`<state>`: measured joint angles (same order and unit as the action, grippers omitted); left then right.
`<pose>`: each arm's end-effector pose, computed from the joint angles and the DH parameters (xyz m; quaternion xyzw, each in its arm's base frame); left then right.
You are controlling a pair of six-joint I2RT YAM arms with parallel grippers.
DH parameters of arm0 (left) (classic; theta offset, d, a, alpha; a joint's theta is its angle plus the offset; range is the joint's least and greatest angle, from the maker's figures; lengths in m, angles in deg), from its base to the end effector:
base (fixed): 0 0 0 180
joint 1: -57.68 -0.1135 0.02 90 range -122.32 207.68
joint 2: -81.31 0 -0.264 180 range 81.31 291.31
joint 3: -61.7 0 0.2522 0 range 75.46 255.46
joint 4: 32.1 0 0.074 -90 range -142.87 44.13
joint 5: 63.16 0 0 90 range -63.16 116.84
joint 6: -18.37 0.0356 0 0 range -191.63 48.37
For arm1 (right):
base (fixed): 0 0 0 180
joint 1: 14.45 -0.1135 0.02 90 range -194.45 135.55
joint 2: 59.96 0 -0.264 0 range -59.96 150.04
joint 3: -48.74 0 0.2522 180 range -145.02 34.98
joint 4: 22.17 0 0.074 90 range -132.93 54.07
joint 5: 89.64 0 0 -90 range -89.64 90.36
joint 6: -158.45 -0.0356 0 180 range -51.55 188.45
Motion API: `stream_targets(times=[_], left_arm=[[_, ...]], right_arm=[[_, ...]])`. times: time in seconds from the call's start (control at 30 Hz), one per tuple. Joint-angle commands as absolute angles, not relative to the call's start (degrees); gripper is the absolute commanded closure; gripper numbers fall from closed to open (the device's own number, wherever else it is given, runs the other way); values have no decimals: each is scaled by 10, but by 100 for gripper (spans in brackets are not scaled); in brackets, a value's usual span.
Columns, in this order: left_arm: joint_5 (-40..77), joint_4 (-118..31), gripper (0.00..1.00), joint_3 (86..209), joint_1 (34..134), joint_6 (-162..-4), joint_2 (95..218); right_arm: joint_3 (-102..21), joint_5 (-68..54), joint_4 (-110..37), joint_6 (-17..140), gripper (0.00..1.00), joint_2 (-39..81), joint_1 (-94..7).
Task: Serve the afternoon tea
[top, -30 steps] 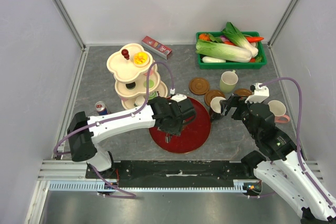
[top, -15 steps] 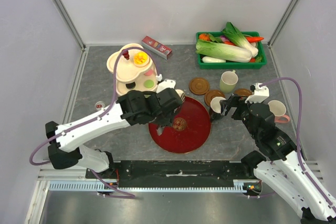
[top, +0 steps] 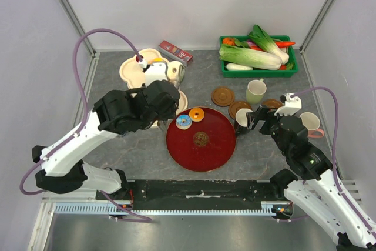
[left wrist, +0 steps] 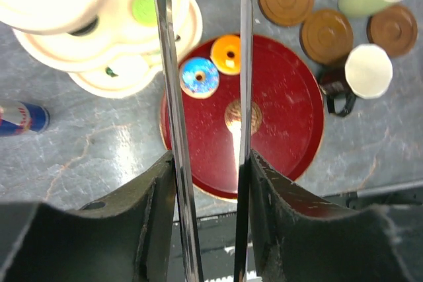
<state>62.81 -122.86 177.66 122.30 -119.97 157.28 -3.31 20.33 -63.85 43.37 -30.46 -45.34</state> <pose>0.1107 -0.1846 0.4521 0.0243 0.9016 -0.1056 0.4188 0.1132 0.0536 0.3050 0.0597 0.8065 0.1432 0.5705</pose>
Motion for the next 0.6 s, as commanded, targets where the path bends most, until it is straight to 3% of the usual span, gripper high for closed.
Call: stream_targets(times=[0.0, 0.2, 0.57], left_arm=[[696, -1311, 51, 1810, 1191, -1226, 1557], [693, -1320, 51, 1800, 1124, -1220, 1549], [690, -1329, 50, 1757, 1095, -1236, 1500]], right_arm=[[-33, 207, -626, 428, 2, -309, -455], [-33, 206, -626, 428, 2, -310, -455], [-33, 206, -624, 428, 2, -308, -454]])
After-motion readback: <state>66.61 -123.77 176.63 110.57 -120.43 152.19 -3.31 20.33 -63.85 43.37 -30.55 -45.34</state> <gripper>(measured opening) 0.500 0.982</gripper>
